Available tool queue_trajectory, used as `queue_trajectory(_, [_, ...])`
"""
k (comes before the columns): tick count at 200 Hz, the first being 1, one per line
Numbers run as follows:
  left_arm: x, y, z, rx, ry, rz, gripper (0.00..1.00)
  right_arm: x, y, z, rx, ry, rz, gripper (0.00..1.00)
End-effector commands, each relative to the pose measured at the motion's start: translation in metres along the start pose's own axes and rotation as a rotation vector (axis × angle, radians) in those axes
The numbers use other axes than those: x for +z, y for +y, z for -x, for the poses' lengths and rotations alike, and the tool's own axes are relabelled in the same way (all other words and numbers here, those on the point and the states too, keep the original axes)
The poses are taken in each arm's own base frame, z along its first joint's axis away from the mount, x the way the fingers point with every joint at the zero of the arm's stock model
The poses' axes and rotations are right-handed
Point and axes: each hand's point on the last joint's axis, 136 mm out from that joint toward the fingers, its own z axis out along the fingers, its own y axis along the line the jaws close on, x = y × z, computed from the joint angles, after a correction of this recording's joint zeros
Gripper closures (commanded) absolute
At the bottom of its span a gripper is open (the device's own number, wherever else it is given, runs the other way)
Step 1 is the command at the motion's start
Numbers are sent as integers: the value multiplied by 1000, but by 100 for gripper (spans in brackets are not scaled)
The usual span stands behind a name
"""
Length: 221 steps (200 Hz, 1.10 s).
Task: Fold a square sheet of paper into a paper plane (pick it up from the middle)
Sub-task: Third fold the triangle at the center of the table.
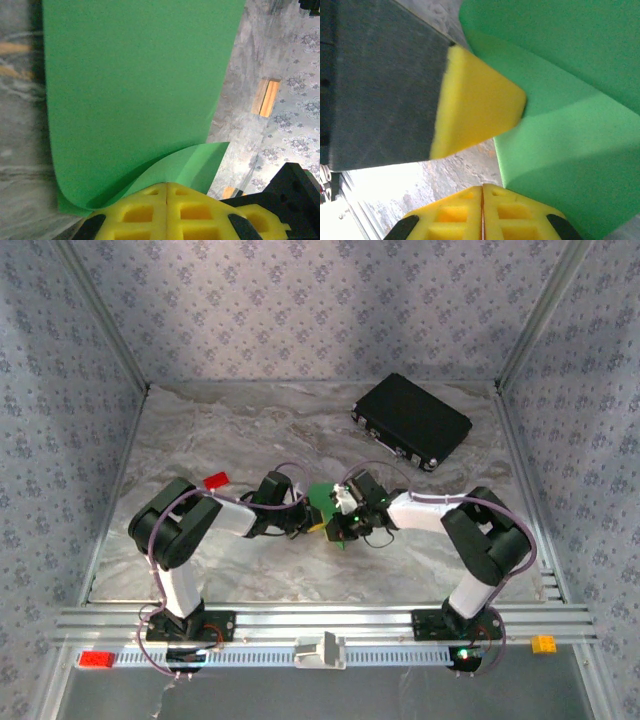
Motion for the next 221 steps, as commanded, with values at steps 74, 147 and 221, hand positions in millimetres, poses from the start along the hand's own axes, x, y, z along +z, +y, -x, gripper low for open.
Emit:
queue_trajectory(74, [0,27,-6,-33,-4,96,100,-16,6,-12,-3,-1,-15,89])
queue_trajectory(147, [0,27,-6,-33,-1,100,100,2,4,-10,-61,44,-100,88])
queue_trajectory(221, [2,31,-6,-36,3,109,100,1,-19,-33,28,46,-55,88])
